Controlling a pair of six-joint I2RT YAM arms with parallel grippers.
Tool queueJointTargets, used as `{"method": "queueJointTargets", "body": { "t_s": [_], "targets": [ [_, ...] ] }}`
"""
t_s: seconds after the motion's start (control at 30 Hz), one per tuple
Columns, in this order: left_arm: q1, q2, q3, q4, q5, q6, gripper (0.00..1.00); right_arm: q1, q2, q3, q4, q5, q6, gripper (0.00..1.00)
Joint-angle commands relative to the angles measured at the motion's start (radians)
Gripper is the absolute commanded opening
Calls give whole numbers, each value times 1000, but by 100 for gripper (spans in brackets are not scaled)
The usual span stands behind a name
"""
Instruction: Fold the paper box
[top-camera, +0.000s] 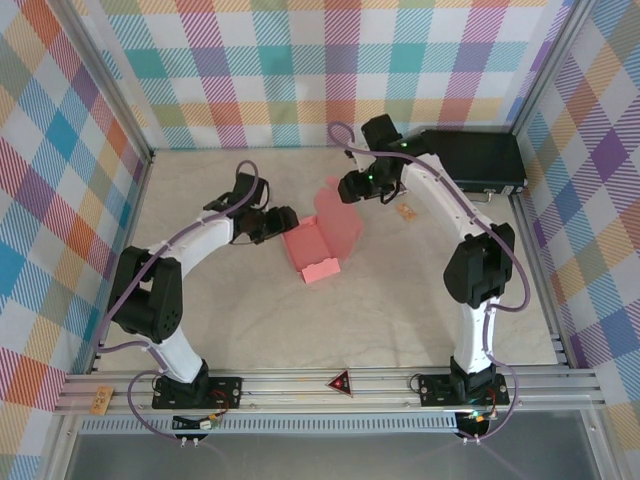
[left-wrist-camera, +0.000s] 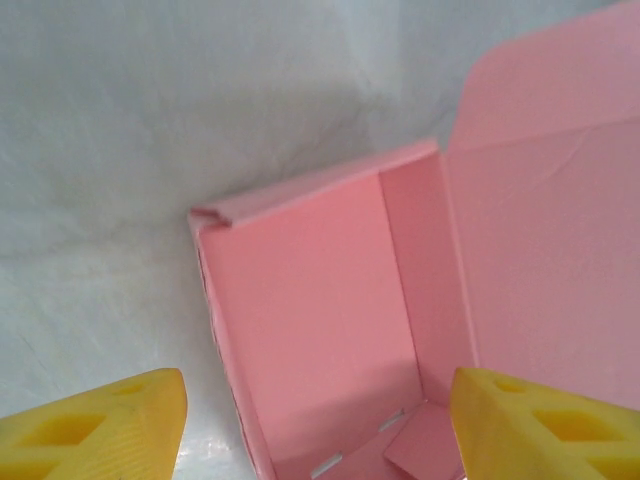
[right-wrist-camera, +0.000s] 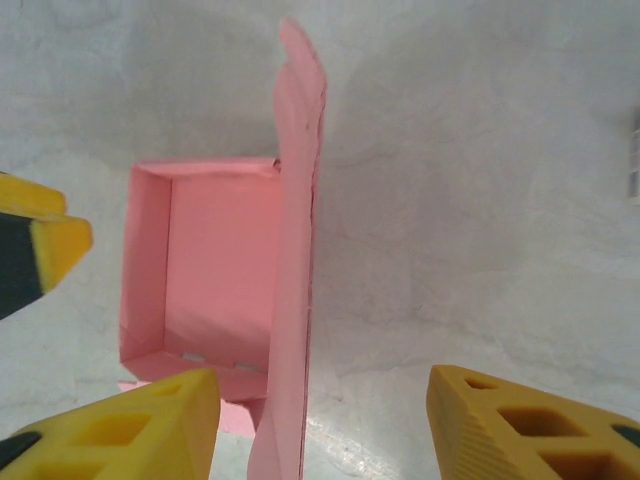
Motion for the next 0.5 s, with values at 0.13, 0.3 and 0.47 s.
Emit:
{"method": "queueJointTargets", "body": {
  "t_s": [0.13, 0.3, 0.47],
  "targets": [
    [70, 170, 242, -112, -107, 100, 58, 5, -242, -163, 100, 140, 61, 60],
    [85, 294, 349, -110, -154, 152, 37, 5, -424, -407, 174, 132, 106, 61],
    [85, 408, 430, -129, -87, 209, 24, 8, -623, -718, 301, 26, 158, 60]
  ]
}}
